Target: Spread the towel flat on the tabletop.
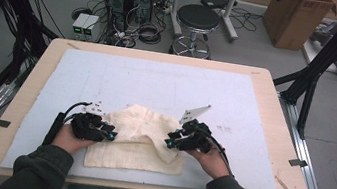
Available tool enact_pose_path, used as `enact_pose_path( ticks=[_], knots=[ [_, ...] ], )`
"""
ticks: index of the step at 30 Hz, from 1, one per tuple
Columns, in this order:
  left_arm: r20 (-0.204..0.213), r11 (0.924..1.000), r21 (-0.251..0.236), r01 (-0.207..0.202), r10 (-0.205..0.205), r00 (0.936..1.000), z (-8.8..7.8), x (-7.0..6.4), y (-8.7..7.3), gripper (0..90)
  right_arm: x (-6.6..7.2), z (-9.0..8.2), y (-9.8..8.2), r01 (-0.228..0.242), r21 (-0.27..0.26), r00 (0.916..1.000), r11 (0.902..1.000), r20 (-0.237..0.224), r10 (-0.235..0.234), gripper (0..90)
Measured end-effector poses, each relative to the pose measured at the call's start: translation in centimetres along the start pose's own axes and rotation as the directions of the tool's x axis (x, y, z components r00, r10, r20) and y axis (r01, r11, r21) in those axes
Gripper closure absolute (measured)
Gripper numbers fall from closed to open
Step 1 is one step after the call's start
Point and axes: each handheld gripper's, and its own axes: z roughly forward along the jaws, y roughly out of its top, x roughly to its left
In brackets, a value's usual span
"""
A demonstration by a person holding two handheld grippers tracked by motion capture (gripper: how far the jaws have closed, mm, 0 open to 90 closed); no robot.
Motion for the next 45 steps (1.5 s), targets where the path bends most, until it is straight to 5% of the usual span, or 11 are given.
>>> enact_pose_path(
  ticks=[3,6,10,12,15,16,23,27,30,36,45],
  knots=[
    [-0.004,1.0,0.001,-0.007,0.007,1.0,-0.1,-0.1,0.0,66.2,-1.5,-1.2,0.3,-0.041,-0.044,0.9966,0.9982,0.07,0.044,66.1],
    [-0.005,1.0,-0.002,-0.008,0.008,1.0,-0.1,-0.1,0.0,66.1,-3.2,-1.3,-0.1,-0.107,-0.028,0.9866,0.9939,0.121,0.11,65.4],
    [-0.004,0.9999,-0.006,-0.009,0.009,1.0,0.0,-0.1,0.0,65.9,-4.6,0.1,-1.1,-0.197,0.012,0.9769,0.9803,0.086,0.195,59.3],
    [-0.003,0.9999,-0.008,-0.01,0.01,0.9999,0.0,-0.1,0.0,65.8,-4.6,0.9,-1.2,-0.206,0.036,0.9761,0.9779,0.079,0.203,63.7],
    [-0.002,0.9997,-0.019,-0.016,0.016,0.9999,-0.2,-0.2,0.0,65.4,-4.5,1.5,-1.0,-0.177,0.083,0.98,0.9808,0.107,0.168,86.2],
    [-0.004,0.9995,-0.025,-0.02,0.02,0.9998,-0.3,-0.2,0.0,65.3,-4.6,1.3,-0.9,-0.17,0.075,0.9795,0.9826,0.122,0.16,86.7],
    [0.01,0.9992,-0.024,-0.031,0.031,0.9995,-0.1,-0.6,0.1,65.2,-4.1,-0.2,1.0,-0.113,0.054,0.9379,0.9921,0.336,0.088,86.8],
    [0.001,0.9974,-0.07,-0.018,0.019,0.9998,-0.8,-0.4,0.1,64.6,-3.4,1.4,1.0,-0.068,0.137,0.9516,0.9883,0.306,0.023,86.7],
    [-0.018,0.9922,-0.123,0.021,-0.023,0.9996,-1.6,0.2,0.2,63.4,-2.9,1.4,0.4,-0.046,0.141,0.9621,0.989,0.273,0.006,86.7],
    [-0.064,0.9763,-0.196,0.093,-0.107,0.9922,-1.9,2.1,1.4,59.7,-2.8,-0.1,-0.8,-0.049,0.146,0.9602,0.988,0.279,0.006,86.5],
    [-0.12,0.9861,-0.117,0.118,-0.132,0.9839,1.7,4.2,3.7,47.2,-4.0,-0.5,-1.1,-0.058,0.108,0.9605,0.9925,0.277,0.026,86.4]
  ],
)
